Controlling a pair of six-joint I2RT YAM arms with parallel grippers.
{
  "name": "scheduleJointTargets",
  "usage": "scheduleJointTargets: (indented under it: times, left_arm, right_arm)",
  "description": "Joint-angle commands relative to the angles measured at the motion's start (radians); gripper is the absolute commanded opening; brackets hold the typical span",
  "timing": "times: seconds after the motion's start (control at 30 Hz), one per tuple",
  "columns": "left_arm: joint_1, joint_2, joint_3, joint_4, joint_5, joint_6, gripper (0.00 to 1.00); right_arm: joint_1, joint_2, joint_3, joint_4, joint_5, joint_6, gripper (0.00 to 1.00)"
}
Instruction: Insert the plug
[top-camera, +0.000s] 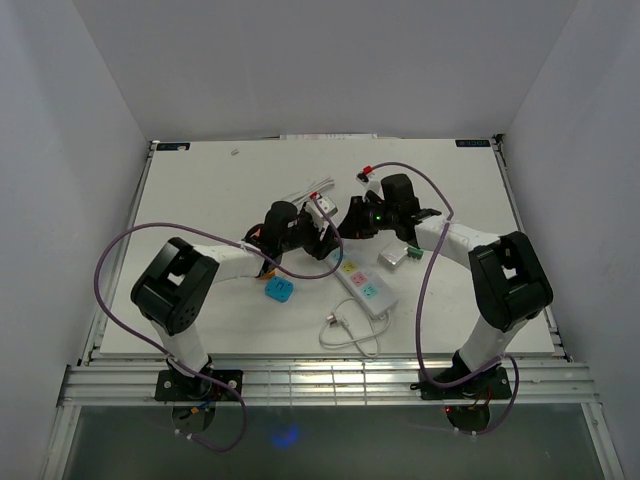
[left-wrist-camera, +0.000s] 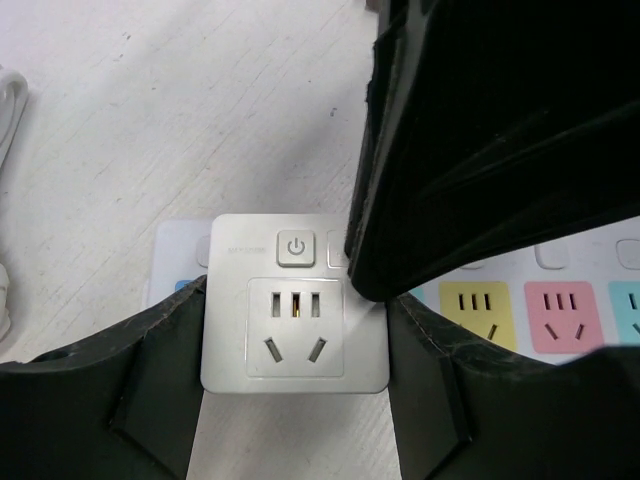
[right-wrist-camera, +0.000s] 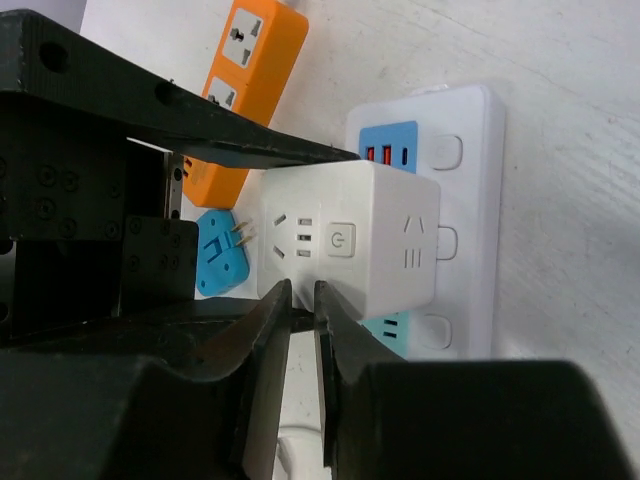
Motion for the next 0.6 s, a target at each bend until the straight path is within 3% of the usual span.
scheduleJointTargets:
  times: [0.0, 0.37, 0.43, 0.57]
  left_arm:
    - [-0.021, 0.011, -0.071, -0.132, 0.011, -0.054, 0.0]
    - [-0.024, -0.015, -0.105, -0.068, -0.01, -0.068, 0.01]
    - [-0.024, -0.024, -0.101, -0.062, -0.021, -0.085, 0.06]
    - [-0.024, -0.061, -0.117, -0.022, -0.013, -0.099, 0.38]
  right_arm:
    - [0.014, 0.073, -0.079, 0.01, -0.007, -0.034, 0.23]
    - [0.013, 0.052, 0.008, -0.098, 0.074, -0.082, 0.23]
    - [0.007, 0.047, 0.031, -0.105, 0.074, -0.082, 0.23]
    - [-0.007, 0.024, 0.05, -0.104, 0.073, -0.07, 0.25]
